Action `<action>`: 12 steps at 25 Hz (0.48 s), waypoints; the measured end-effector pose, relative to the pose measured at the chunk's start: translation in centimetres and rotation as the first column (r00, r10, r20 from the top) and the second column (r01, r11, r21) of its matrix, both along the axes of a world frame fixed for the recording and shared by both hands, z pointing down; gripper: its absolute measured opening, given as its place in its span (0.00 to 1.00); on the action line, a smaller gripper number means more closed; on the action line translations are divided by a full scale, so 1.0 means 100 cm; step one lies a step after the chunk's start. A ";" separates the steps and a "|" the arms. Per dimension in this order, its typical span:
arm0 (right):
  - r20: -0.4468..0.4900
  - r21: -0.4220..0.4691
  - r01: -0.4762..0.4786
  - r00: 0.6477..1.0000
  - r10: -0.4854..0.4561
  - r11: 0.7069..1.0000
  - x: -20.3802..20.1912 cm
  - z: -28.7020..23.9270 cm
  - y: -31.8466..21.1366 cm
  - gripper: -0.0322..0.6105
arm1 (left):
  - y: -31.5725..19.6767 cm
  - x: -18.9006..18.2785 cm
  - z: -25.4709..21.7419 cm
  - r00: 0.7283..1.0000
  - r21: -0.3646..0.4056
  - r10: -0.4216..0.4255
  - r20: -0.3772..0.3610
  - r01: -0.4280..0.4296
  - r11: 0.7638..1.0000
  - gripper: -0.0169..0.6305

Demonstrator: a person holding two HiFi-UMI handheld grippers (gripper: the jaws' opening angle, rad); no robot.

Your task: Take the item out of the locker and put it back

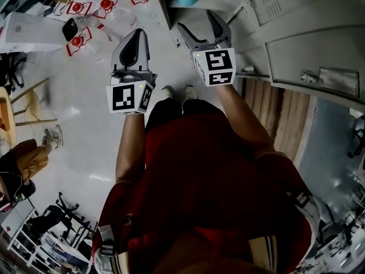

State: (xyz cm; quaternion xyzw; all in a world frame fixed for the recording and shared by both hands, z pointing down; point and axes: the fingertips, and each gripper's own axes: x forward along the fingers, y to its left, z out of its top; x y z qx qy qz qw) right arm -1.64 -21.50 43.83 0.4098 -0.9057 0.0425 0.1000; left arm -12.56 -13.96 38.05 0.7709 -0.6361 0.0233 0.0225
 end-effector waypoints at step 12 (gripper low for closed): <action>-0.041 -0.009 -0.085 0.996 0.085 0.996 -0.008 0.017 -0.022 0.57 | -0.010 -0.012 -0.001 0.996 0.031 0.083 0.021 -0.084 0.996 0.04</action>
